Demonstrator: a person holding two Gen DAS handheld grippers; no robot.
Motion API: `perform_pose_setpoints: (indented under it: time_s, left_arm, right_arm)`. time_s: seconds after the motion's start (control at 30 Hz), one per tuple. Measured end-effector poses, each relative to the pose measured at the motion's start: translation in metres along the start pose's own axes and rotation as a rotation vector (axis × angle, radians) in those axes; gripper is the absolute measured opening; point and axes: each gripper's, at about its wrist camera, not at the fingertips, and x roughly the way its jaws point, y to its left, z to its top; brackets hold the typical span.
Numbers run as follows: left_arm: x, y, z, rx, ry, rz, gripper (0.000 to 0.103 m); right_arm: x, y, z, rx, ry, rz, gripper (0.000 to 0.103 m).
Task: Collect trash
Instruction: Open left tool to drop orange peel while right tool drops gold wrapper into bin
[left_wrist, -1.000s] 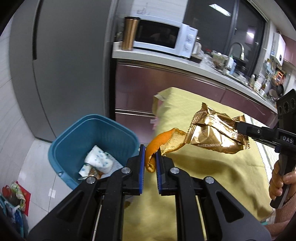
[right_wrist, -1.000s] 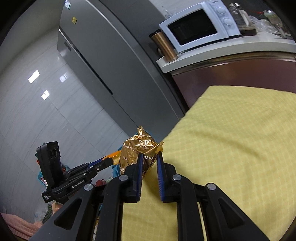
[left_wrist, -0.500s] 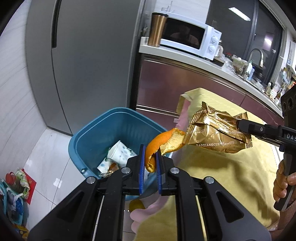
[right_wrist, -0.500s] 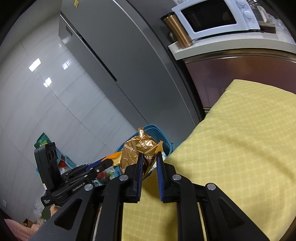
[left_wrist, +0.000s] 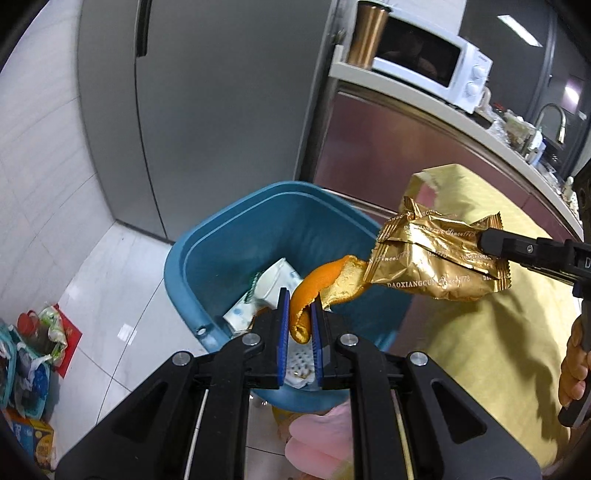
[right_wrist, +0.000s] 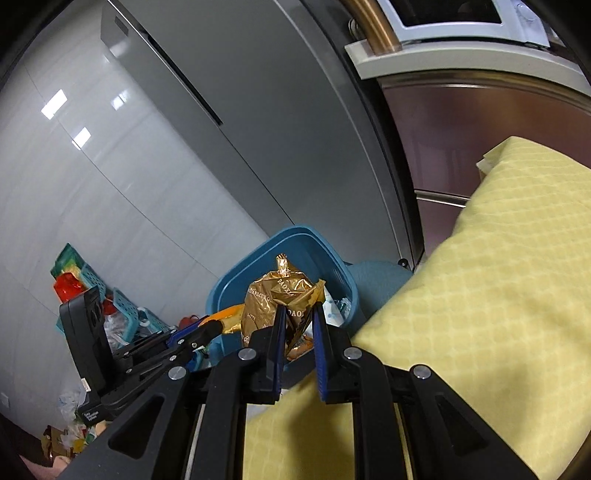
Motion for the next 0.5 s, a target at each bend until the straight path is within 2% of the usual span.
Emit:
perform_pose_setpoints:
  time_s: [0.33,0.5]
  left_arm:
    - [0.042,0.014,-0.002,-0.034,0.076,0.014,0.013]
    - [0.049,0.018,-0.005,-0.065,0.088,0.020,0.016]
  right_arm:
    - [0.040,0.015,0.003,-0.035,0.096,-0.074,0.013]
    - [0.050,0.022,0.004,-0.058,0.119,-0.103,0.015]
